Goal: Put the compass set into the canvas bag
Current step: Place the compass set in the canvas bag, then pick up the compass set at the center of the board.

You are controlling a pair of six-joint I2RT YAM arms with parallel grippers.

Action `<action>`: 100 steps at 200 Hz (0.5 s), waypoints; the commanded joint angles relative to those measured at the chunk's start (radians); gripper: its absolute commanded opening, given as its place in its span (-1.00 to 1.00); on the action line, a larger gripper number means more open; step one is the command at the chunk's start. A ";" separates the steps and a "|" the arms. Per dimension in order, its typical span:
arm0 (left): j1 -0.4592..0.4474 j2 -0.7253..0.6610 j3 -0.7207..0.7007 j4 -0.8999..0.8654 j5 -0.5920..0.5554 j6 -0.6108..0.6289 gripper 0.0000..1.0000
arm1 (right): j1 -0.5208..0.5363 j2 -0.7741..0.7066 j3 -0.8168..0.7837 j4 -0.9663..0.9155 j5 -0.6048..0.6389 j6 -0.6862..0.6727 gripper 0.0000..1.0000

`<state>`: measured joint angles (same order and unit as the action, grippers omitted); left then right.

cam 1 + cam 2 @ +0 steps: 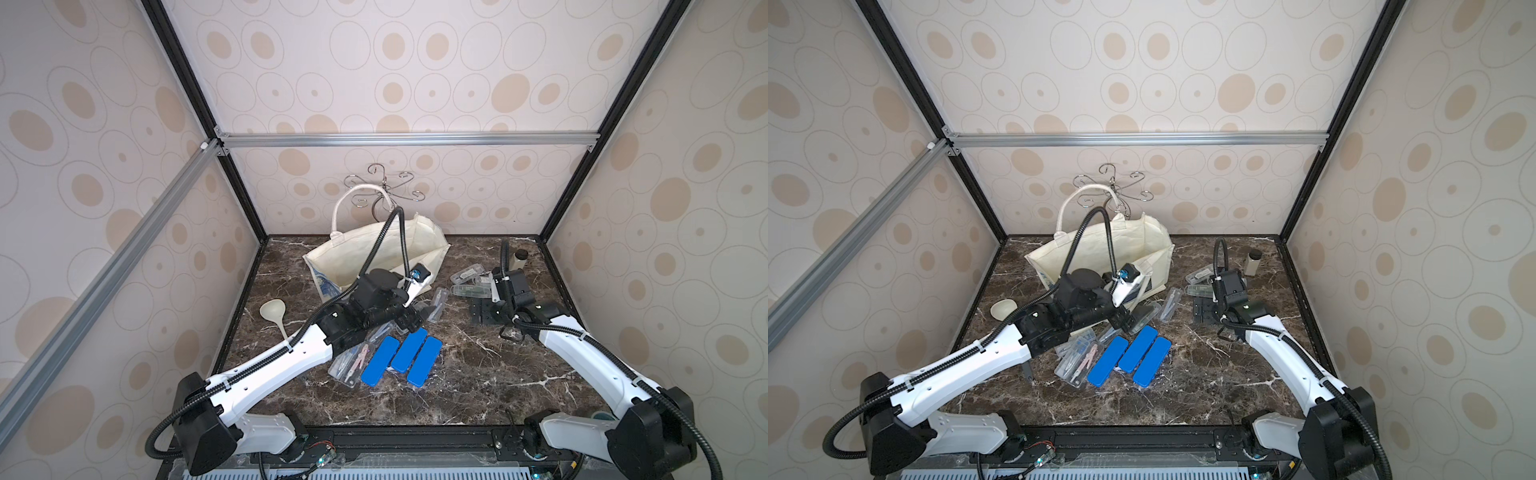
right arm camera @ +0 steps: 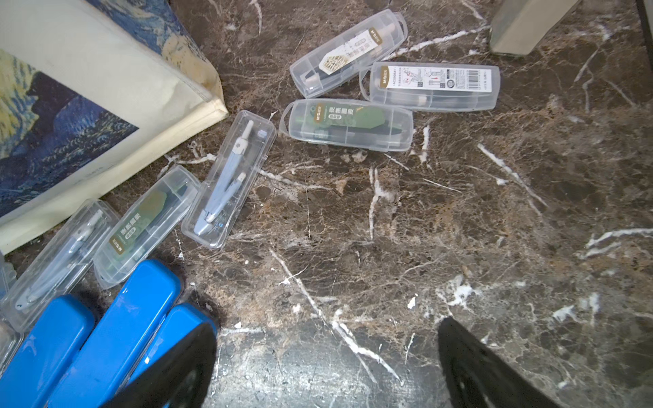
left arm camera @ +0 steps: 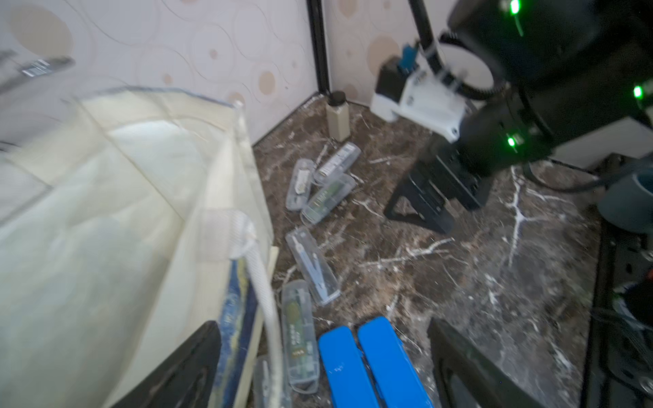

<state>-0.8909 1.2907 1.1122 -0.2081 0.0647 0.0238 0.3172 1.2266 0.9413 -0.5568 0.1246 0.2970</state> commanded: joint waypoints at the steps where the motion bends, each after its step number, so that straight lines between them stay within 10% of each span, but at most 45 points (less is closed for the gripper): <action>1: -0.064 0.029 -0.056 -0.020 -0.037 -0.137 0.79 | -0.017 0.008 0.028 -0.034 0.030 -0.010 0.99; 100: -0.156 0.279 -0.113 -0.039 0.012 -0.410 0.79 | -0.090 -0.006 0.005 -0.039 -0.013 -0.004 1.00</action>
<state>-1.0428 1.5146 0.9680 -0.2241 0.0578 -0.3008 0.2287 1.2312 0.9512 -0.5911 0.1337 0.2901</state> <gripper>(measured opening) 0.895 0.997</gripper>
